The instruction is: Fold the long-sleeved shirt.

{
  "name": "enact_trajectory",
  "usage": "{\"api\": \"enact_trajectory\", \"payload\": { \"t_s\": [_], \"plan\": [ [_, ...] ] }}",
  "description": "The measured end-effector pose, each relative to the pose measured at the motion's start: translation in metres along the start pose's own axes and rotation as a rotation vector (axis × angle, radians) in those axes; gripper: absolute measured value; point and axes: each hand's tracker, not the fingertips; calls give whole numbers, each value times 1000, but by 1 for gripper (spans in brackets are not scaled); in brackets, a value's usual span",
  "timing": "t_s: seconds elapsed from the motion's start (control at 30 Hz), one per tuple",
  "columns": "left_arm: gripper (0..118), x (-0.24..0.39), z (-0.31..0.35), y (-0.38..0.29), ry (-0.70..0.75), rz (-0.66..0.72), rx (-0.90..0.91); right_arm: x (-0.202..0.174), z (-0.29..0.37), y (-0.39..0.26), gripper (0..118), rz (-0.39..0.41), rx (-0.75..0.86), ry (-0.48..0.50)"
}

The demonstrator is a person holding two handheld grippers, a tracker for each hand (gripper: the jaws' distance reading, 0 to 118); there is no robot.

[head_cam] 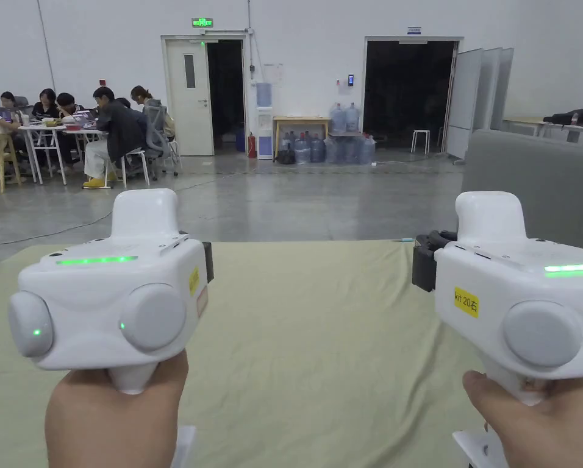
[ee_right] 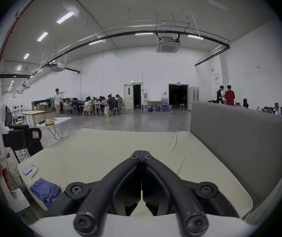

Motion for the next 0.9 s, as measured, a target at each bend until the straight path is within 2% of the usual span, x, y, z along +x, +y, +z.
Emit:
{"api": "enact_trajectory", "payload": {
  "t_s": [0.3,0.33,0.37,0.4,0.43,0.47,0.5,0.53,0.8,0.9],
  "plan": [
    [0,4,6,-5,-4,-14,-25,-11,2,2,0,9,-8,18],
    [0,4,5,-6,0,-19,-27,-12,0,3,21,9,-12,16],
    [3,4,5,-6,-1,-21,-29,-12,-2,4,59,11,-16,16],
    [34,3,3,-6,4,-21,-33,-13,-5,4,95,6,-25,9],
    [97,3,1,-6,34,-23,-47,-13,-8,2,118,-9,-42,-32],
    [117,2,-4,-7,59,-33,-86,-12,-8,3,118,5,-44,-17],
    [115,2,1,-15,27,-21,-168,-10,-8,4,118,-6,-17,-29],
    [117,3,4,-11,39,-43,-59,-10,-7,5,118,-2,-19,-37],
    [118,-2,6,-6,26,-43,-44,-6,-10,10,118,-73,-77,36],
    [118,-2,7,-6,25,-26,-55,-10,-9,10,118,-53,-70,22]
  ]
}}
